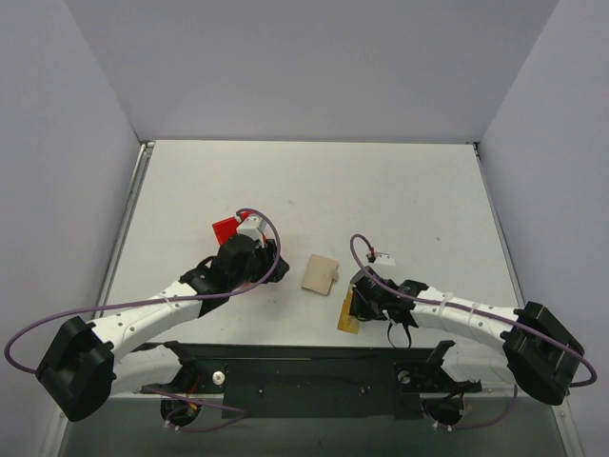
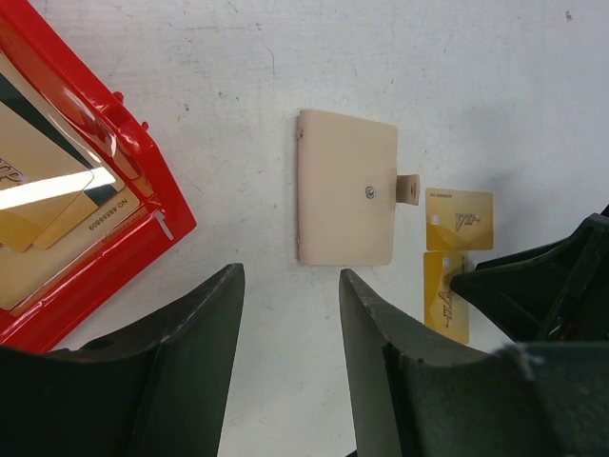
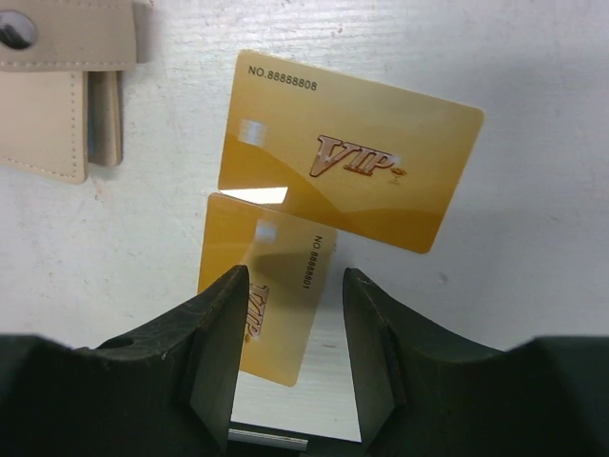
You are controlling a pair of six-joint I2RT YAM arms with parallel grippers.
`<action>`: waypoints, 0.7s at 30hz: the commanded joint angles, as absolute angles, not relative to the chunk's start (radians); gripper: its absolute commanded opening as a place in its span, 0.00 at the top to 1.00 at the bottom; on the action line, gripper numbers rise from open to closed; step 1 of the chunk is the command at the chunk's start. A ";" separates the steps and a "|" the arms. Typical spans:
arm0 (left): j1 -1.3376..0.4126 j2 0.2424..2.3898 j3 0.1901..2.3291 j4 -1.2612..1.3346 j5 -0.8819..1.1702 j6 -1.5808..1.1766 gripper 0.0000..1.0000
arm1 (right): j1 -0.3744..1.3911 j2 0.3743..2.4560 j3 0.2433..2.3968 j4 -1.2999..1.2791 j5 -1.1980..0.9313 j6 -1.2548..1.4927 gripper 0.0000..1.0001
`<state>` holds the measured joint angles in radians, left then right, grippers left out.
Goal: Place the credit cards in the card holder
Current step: Move the credit card to the corner of the board.
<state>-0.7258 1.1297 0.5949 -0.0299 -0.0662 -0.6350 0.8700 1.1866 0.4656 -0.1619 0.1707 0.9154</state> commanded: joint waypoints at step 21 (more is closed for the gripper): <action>-0.729 1.104 0.580 0.002 -0.037 -0.655 0.46 | 1.025 1.365 0.492 -0.107 0.031 0.874 0.69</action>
